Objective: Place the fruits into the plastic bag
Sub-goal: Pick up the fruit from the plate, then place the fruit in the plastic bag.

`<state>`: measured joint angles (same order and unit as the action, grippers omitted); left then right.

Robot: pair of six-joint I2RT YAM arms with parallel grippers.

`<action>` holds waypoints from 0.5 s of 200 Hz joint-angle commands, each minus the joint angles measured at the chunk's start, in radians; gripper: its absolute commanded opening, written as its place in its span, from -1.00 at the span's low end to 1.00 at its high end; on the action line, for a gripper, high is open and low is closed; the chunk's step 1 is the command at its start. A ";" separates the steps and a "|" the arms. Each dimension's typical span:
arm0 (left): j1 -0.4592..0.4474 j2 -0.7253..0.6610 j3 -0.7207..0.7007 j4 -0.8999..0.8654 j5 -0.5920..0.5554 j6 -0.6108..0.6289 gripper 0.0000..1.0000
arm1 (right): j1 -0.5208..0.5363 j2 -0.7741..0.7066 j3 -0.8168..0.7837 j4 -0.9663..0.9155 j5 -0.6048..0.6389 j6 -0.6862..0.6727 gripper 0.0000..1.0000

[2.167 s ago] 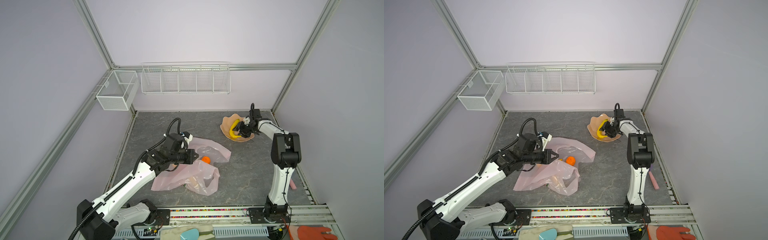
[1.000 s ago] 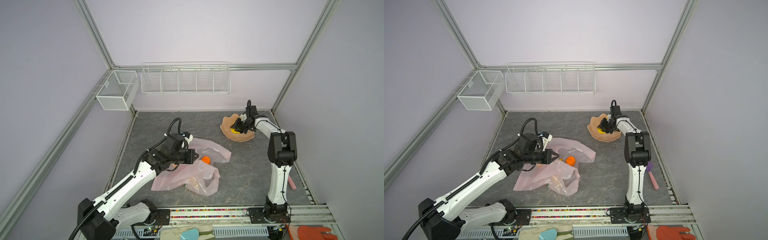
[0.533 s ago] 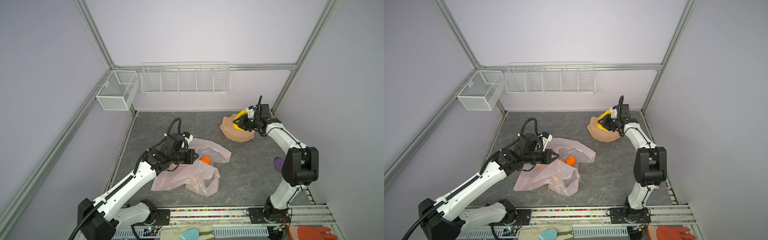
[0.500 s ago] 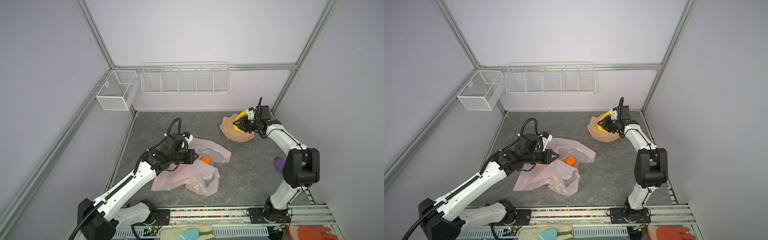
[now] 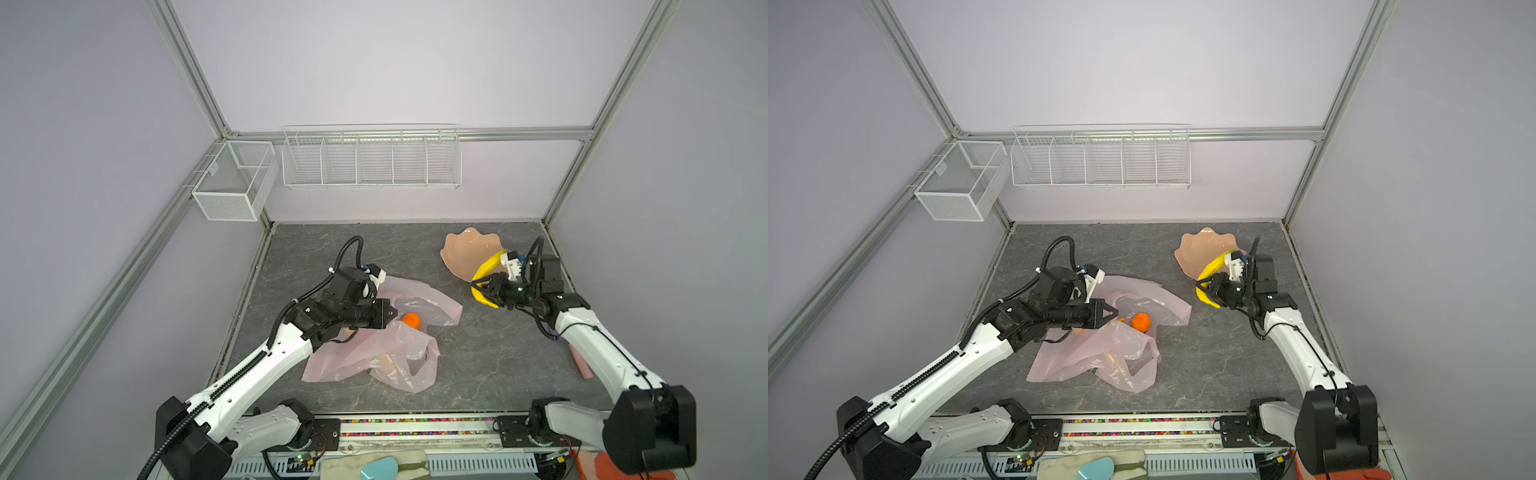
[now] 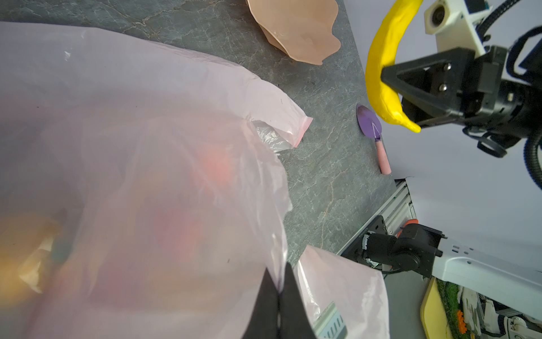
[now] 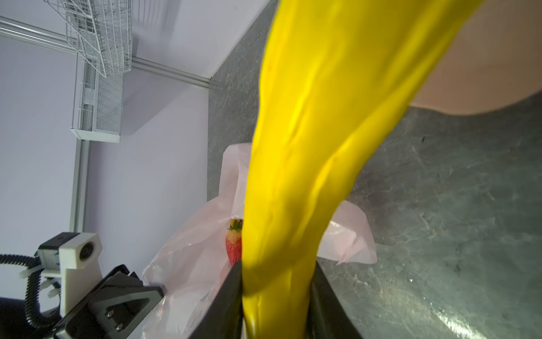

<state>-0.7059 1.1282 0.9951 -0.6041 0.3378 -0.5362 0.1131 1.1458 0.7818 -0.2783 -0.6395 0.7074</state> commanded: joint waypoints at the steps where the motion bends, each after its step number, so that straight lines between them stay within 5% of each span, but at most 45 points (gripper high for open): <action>1: 0.005 0.014 0.034 -0.008 0.007 0.020 -1.00 | 0.005 -0.116 -0.110 0.005 -0.025 0.055 -0.63; 50: 0.005 0.025 0.040 -0.003 0.011 0.018 -1.00 | 0.005 -0.354 -0.300 -0.014 -0.025 0.113 -0.63; 100: 0.005 0.028 0.040 0.001 0.020 0.018 -1.00 | 0.027 -0.368 -0.364 0.083 -0.026 0.189 -0.64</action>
<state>-0.7059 1.1522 0.9974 -0.6037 0.3466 -0.5362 0.1173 0.7746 0.4381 -0.2798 -0.6552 0.8387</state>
